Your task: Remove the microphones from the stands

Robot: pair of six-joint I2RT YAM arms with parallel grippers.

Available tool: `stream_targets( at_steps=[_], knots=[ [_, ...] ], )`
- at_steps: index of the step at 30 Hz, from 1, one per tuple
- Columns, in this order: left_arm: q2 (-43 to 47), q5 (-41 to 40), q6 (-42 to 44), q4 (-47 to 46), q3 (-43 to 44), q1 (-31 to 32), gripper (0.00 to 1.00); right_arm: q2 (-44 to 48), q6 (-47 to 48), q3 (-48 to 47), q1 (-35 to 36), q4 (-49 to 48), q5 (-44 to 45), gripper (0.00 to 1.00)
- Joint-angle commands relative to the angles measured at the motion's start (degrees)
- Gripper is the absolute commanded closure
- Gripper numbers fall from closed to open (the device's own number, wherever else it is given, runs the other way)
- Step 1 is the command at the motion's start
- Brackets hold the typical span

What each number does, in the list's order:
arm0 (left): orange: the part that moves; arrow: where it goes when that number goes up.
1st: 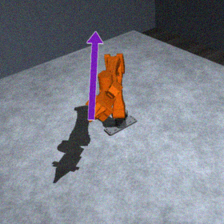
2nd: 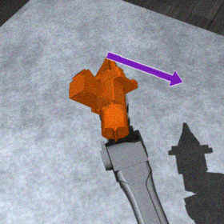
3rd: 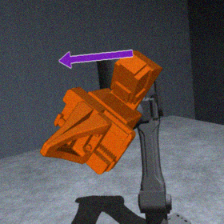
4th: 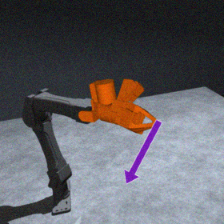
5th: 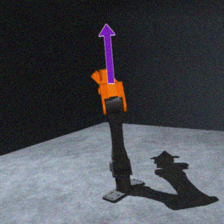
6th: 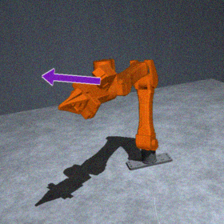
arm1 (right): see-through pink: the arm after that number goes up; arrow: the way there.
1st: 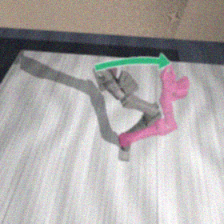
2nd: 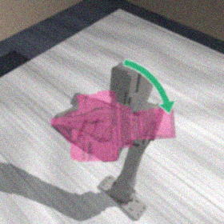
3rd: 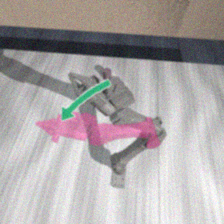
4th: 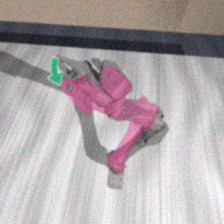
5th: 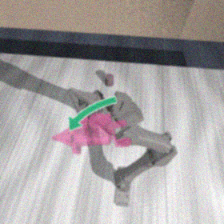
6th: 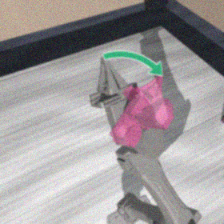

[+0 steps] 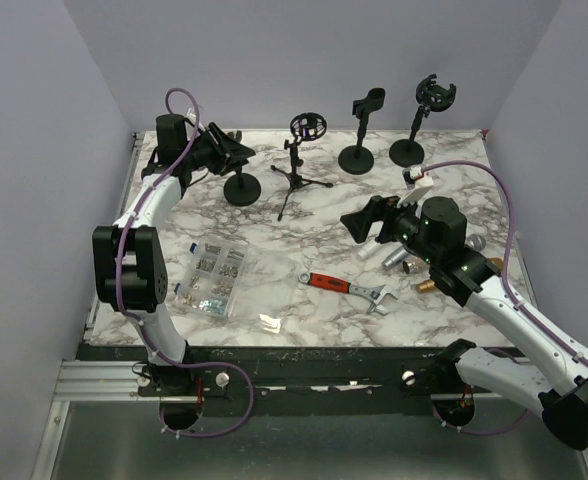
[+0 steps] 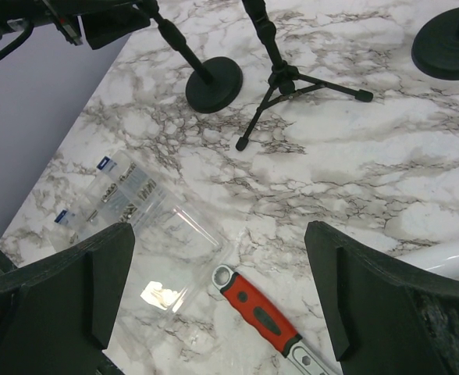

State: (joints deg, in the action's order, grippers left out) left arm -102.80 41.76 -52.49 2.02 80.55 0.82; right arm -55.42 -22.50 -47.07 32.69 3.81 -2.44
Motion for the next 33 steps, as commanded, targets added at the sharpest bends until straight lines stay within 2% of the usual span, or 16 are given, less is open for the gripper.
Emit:
stream_targets(
  at_steps=[1, 10, 22, 23, 25, 27, 31, 33],
  knots=[
    [-4.4, -3.9, 2.1, 10.1, -0.6, -0.3, 1.0, 0.8, -0.5, 1.1, 0.1, -1.2, -0.6, 0.0],
    [-8.8, -2.8, 0.7, 13.7, 5.0, -0.3, 1.0, 1.7, -0.7, 1.8, 0.1, -0.9, -0.2, 0.0],
    [-11.4, -3.0, 0.1, 16.2, 7.1, -2.1, 1.0, 2.1, -1.2, 2.2, 0.1, -0.9, -0.2, 0.0],
    [-11.1, -3.2, 0.4, 17.1, 7.8, -2.1, 0.95, 2.2, -1.2, 2.2, 0.1, -0.9, -0.2, 0.0],
    [-10.3, -3.1, 0.9, 17.9, 9.2, -2.3, 0.72, 2.2, -1.2, 2.3, 0.1, -0.9, -0.2, 0.0],
    [-9.3, -3.1, 1.0, 18.5, 10.7, -2.3, 0.54, 2.3, -1.2, 2.3, 0.1, -0.9, -0.2, 0.0],
    [-7.8, -1.5, 0.6, 18.8, 14.2, -2.3, 0.25, 2.5, -1.4, 2.3, 0.1, -0.8, -0.1, 0.0],
    [-6.9, -1.1, 0.9, 19.6, 15.6, -2.3, 0.15, 2.8, -1.3, 2.3, 0.1, -0.7, -0.1, 0.0]
  ],
)
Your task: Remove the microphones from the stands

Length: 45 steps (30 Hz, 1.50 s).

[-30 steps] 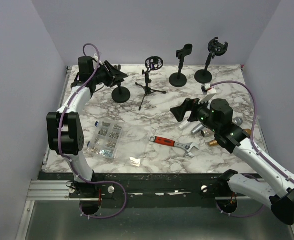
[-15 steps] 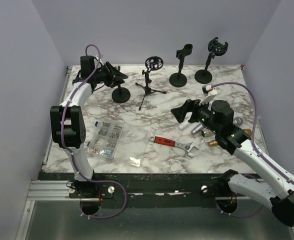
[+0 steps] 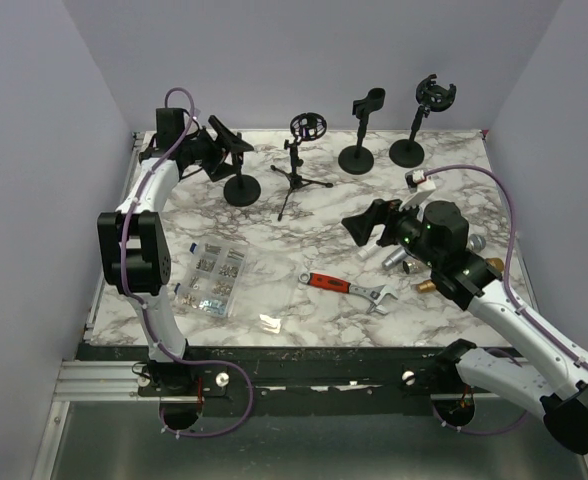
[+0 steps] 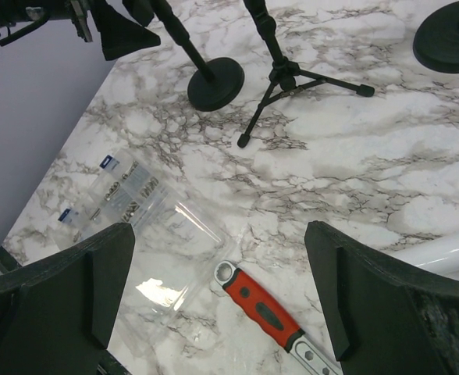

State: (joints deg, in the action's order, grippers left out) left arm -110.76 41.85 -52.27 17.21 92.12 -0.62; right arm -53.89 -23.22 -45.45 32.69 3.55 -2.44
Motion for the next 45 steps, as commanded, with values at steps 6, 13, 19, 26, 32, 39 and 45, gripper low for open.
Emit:
stream_targets(
  at_steps=[6, 13, 19, 26, 32, 39, 45],
  knots=[
    [6.9, -0.7, 3.6, 5.1, 1.3, -0.9, 0.01, 2.1, -0.5, 0.7, 0.1, 0.4, 1.0, 0.0],
    [19.5, -1.6, 11.9, 7.4, -8.6, -1.0, 0.02, 3.2, -0.1, -0.1, 0.1, 2.7, 2.1, 0.0],
    [33.2, 0.3, 19.3, 7.2, -16.2, -1.0, 0.03, 4.1, -1.1, -3.8, 0.1, 8.0, 8.6, 0.0],
    [51.9, 0.7, 23.4, 2.1, -24.4, -0.9, 0.02, 8.5, 0.1, -8.4, 0.0, 16.5, 17.4, 0.0],
    [68.3, -3.6, 23.1, -4.5, -32.1, -0.8, 0.02, 14.4, 0.6, -12.2, 0.1, 23.6, 25.5, 0.0],
    [86.3, -12.0, 22.1, -10.9, -39.7, -0.8, 0.01, 23.0, 1.1, -12.8, 0.1, 27.2, 30.3, 0.0],
    [97.2, -18.7, 24.4, -9.5, -42.5, -0.6, 0.01, 30.0, 2.5, -12.4, 0.1, 27.4, 31.2, 0.0]
  ],
)
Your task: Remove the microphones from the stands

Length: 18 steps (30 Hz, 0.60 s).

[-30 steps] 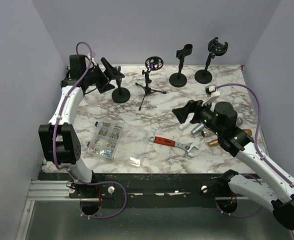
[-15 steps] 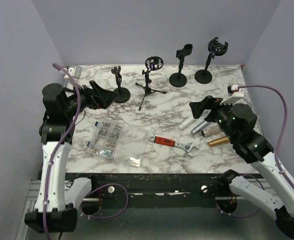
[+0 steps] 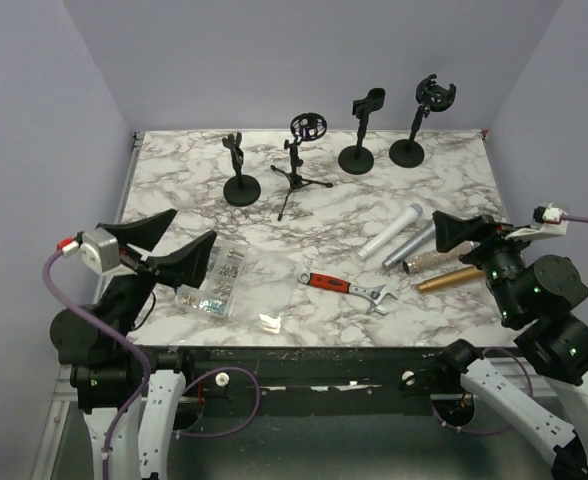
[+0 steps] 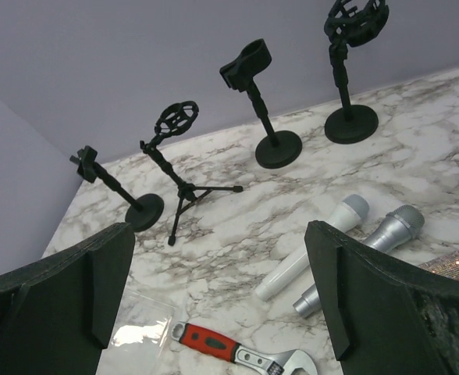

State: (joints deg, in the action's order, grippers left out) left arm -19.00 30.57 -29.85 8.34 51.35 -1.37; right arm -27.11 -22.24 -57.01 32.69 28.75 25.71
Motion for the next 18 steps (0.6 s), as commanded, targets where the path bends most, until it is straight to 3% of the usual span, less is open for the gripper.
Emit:
stream_targets(
  at_steps=[1, 8, 13, 18],
  knots=[
    [6.4, -8.7, 2.4, 0.4, -1.7, 0.1, 0.01, 4.3, 1.4, -0.9, 0.1, 2.4, 3.3, 0.0],
    [11.0, -15.2, 2.6, 5.4, -1.5, 0.1, 0.01, 10.2, -1.0, -1.3, 0.1, 5.7, 5.7, 0.0],
    [13.6, -13.4, -1.2, 2.7, -4.8, 0.1, 0.02, 13.9, -4.7, -1.3, 0.1, 6.5, 13.5, 0.0],
    [14.4, -14.1, 0.5, 3.8, -4.6, 0.1, 0.01, 14.6, -4.5, -2.4, 0.1, 7.5, 16.3, 0.0]
  ],
)
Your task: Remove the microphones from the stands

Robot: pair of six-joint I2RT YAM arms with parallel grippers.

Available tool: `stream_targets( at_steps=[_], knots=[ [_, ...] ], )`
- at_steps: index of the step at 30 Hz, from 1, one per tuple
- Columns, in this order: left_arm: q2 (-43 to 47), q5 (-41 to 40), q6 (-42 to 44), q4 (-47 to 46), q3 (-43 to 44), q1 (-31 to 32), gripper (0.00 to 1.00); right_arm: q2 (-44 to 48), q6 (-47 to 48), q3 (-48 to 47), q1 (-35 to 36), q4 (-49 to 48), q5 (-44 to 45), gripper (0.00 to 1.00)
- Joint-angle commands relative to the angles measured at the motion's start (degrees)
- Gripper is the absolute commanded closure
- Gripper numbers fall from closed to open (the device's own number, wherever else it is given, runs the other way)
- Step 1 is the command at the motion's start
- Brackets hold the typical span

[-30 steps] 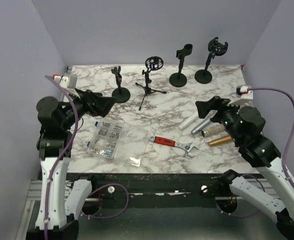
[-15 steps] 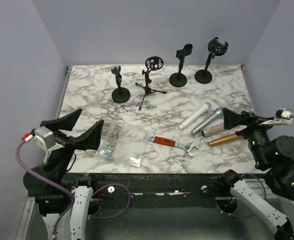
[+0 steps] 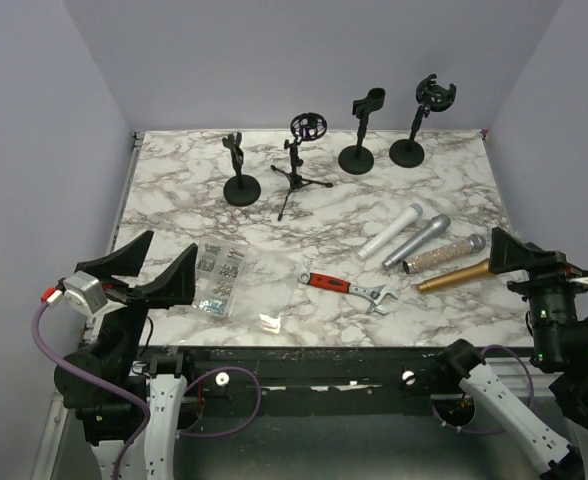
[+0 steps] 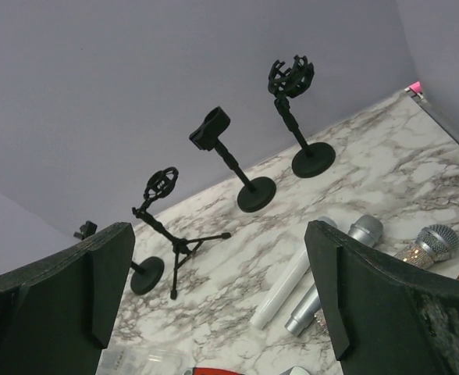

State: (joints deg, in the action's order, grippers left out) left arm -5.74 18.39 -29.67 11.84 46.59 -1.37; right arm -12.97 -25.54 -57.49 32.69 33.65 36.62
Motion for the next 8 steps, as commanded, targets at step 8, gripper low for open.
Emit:
stream_targets(
  at_steps=[8],
  knots=[
    [1.2, -1.9, 1.2, 0.1, -0.2, 0.2, 0.01, -2.5, -1.0, -2.3, 0.1, 4.5, 6.9, 0.0]
  ],
)
